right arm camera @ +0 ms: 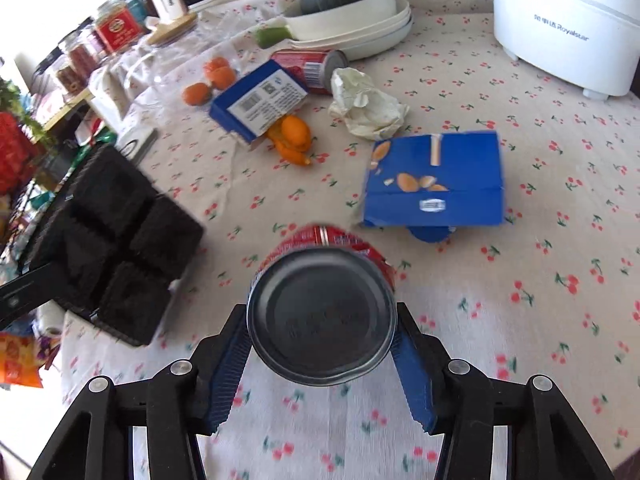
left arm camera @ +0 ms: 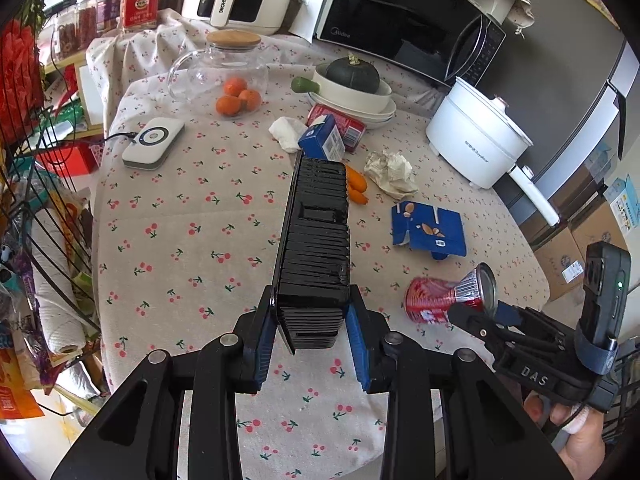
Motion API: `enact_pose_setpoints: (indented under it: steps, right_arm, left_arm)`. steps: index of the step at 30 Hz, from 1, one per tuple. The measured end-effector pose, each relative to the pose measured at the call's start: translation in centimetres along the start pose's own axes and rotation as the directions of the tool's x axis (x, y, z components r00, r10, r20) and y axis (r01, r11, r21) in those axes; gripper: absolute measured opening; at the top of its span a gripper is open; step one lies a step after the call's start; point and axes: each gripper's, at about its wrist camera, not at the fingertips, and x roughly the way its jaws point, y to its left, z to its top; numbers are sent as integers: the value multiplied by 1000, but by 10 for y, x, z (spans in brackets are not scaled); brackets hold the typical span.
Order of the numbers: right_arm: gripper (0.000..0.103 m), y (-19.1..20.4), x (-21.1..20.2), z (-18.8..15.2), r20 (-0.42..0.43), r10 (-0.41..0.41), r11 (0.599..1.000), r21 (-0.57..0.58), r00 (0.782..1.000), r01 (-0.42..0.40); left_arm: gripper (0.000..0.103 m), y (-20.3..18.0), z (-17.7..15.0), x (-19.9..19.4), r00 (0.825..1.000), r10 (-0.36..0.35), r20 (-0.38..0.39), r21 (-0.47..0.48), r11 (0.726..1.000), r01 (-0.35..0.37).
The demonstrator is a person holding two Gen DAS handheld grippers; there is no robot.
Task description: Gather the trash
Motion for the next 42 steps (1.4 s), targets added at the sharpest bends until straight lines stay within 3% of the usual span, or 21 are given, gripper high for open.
enact_pose_setpoints:
  steps: [4,5,6,7,10,13,14,16,18,26,32,35,42]
  right_arm:
    - [53,-7,-26,-11,4,-14,1000,-19,1000,14]
    - [42,-11,-33,-14,3,-16,1000,-22,1000,16]
    - [3,-15,-36,-16,-7,-16,1000,-26,1000,16]
    - [13,-20,-41,-18,-3,-25,999,-25,1000,25]
    - [14,-32,-44,-25,-3,-76,995,-67,997,75]
    - [18,-52,-37,-32,-54,-59,998,8,997,60]
    - [25,-56,-37,-32,-59,-51,998,35,997,53]
    - [62,-62,-41,-30,-43,-28,996,82,999,32]
    - [70,-61,-43,-25,-19,-29,995,92,999,31]
    - [72,-38,10,2,-43,-9,995,100,999,14]
    - [72,-26,58,10,-80,-43,994,92,996,51]
    - [65,-21,62,12,-49,-82,996,40,995,84]
    - [64,-23,41,7,-42,-93,995,34,995,94]
  left_arm:
    - [35,-18,-5,-2,1000,-20,-3,6,1000,20]
    - [35,-23,-7,-1,1000,-22,-3,15,1000,22]
    - [35,-29,-9,-1,1000,-22,-2,24,999,22]
    - [35,-34,-10,-1,1000,-21,-3,34,999,21]
    - [35,-45,-14,3,1000,-17,-10,42,999,18]
    - [35,-45,-15,4,1000,-16,-13,20,1000,16]
    - [35,-44,-14,5,1000,-13,-10,15,1000,14]
    - [35,-42,-13,5,1000,0,-5,13,1000,0]
    - [35,-37,-11,5,1000,18,1,12,1000,-18]
    - [35,-7,-3,3,999,45,4,-35,998,-44]
    - [35,11,1,3,999,40,2,-55,998,-40]
    - [35,12,1,3,999,38,1,-46,998,-38]
    - [35,3,1,-7,1000,18,24,-39,999,-17]
